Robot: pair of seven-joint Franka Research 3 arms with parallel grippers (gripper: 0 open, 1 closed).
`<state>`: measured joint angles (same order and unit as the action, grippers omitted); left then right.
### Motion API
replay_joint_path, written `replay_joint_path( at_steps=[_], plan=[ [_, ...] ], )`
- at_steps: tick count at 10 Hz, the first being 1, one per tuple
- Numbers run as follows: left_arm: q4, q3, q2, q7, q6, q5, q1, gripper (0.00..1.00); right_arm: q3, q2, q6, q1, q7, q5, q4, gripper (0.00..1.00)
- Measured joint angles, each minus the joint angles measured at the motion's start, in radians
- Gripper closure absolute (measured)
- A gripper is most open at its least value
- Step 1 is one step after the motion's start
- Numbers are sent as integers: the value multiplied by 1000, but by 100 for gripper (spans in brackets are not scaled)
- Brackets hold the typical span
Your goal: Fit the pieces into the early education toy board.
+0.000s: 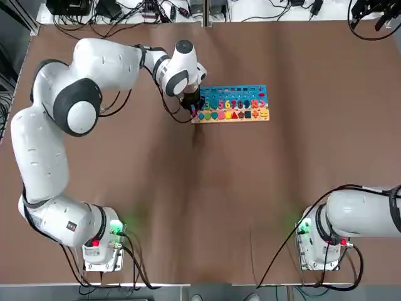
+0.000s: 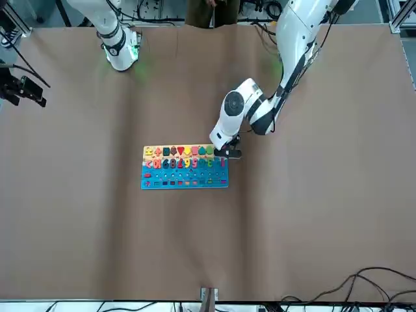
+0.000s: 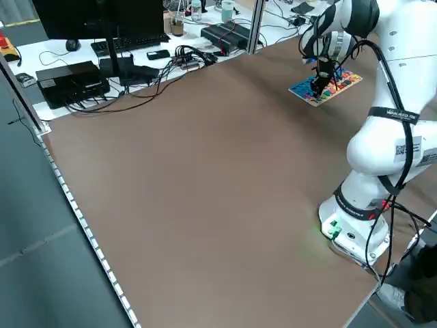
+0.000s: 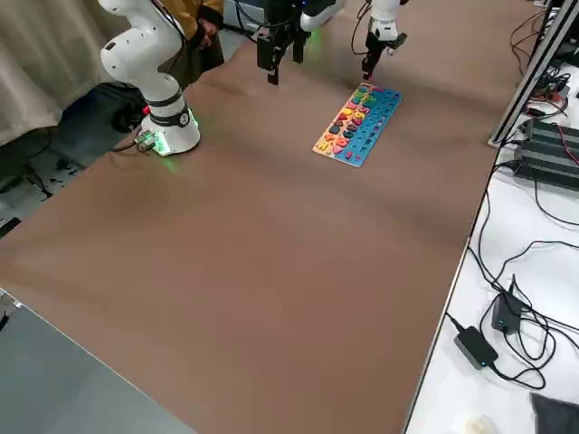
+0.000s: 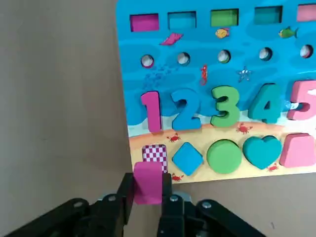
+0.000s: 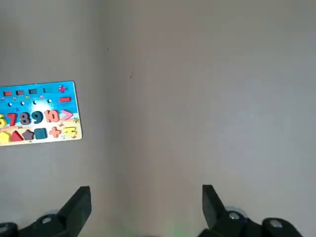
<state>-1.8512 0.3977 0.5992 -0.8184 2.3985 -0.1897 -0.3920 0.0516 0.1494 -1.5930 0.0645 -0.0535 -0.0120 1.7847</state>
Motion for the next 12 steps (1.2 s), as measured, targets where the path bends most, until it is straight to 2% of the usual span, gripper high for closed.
replay_joint_path(
  at_steps=[7, 12],
  plan=[
    [0, 0, 19, -1, 18, 0, 0, 74, 4, -18, 8, 4, 0, 0, -52, 1],
    [7, -2, 41, -3, 33, 0, 0, 74, 0, -35, 24, 4, 0, 0, -57, 1]
  ],
)
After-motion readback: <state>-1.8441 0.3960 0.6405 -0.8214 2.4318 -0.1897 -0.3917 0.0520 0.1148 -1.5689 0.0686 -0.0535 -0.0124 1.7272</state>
